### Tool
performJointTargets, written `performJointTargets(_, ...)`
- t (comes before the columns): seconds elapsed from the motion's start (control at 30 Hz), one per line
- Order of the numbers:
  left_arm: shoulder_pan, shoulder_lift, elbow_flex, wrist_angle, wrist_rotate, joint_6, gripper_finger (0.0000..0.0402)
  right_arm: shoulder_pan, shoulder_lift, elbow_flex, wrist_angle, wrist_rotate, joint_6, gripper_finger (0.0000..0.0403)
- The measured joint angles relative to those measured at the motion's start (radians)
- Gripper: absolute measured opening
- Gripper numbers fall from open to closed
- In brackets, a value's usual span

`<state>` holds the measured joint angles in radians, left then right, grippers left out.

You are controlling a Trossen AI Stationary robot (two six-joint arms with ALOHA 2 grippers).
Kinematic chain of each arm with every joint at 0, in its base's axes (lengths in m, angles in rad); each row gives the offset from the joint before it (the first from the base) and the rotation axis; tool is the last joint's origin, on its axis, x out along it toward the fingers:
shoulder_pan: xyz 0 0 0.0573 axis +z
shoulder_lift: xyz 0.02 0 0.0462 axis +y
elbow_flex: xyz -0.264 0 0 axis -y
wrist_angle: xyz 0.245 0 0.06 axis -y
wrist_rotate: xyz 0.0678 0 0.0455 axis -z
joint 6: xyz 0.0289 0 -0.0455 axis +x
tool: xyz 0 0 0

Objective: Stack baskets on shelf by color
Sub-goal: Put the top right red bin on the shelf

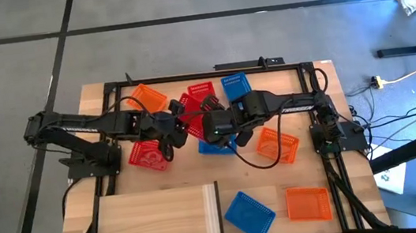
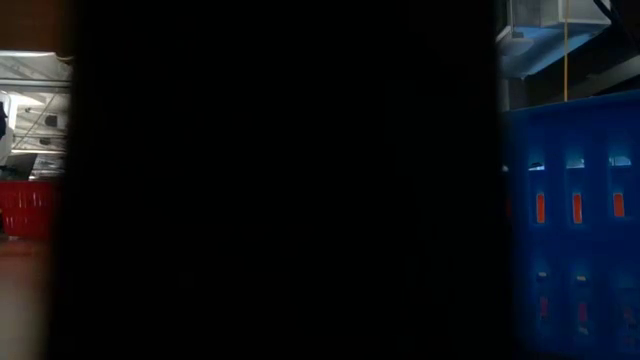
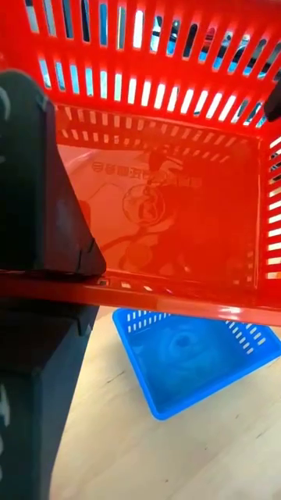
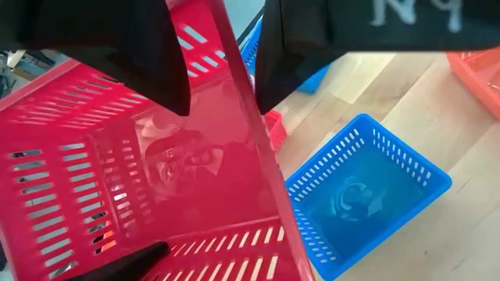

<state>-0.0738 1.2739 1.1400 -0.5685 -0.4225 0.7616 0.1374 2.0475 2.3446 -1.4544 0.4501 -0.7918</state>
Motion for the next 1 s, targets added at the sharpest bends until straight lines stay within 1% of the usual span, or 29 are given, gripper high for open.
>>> performJointTargets(0.2,0.000,-0.008,0.002,-0.053,-0.001,-0.008,0.0000,0.031,-0.014,0.011,0.052,-0.002,0.003,0.0145)
performJointTargets(0.4,0.000,-0.051,0.002,-0.086,0.002,-0.053,0.0000,0.078,-0.040,0.011,0.056,0.002,0.002,0.0146)
performJointTargets(0.5,0.000,-0.074,0.000,-0.106,0.003,-0.055,0.0000,0.102,-0.047,0.011,0.069,0.024,0.034,0.0145)
performJointTargets(0.57,-0.001,-0.091,0.002,-0.107,0.007,-0.066,0.0000,0.119,-0.056,0.011,0.084,0.048,0.069,0.0146)
performJointTargets(0.63,-0.001,-0.113,0.001,-0.122,0.037,-0.084,0.0000,0.135,-0.067,0.011,0.100,0.069,0.108,0.0145)
performJointTargets(0.67,-0.001,-0.129,-0.002,-0.156,0.048,-0.097,0.0000,0.144,-0.075,0.011,0.118,0.078,0.135,0.0146)
performJointTargets(0.73,-0.001,-0.143,0.003,-0.142,0.066,-0.120,0.0000,0.160,-0.090,0.011,0.124,0.090,0.196,0.0145)
performJointTargets(0.8,-0.002,-0.174,0.000,-0.173,0.081,-0.136,0.0000,0.177,-0.108,0.012,0.148,0.099,0.259,0.0146)
performJointTargets(0.83,-0.006,-0.188,-0.001,-0.206,0.073,-0.147,0.0000,0.185,-0.119,0.012,0.152,0.099,0.293,0.0146)
performJointTargets(0.9,-0.017,-0.213,0.004,-0.182,0.074,-0.159,0.0000,0.199,-0.136,0.012,0.155,0.099,0.356,0.0145)
performJointTargets(1.0,-0.043,-0.252,0.000,-0.218,0.076,-0.181,0.0000,0.220,-0.162,0.012,0.156,0.099,0.433,0.0145)
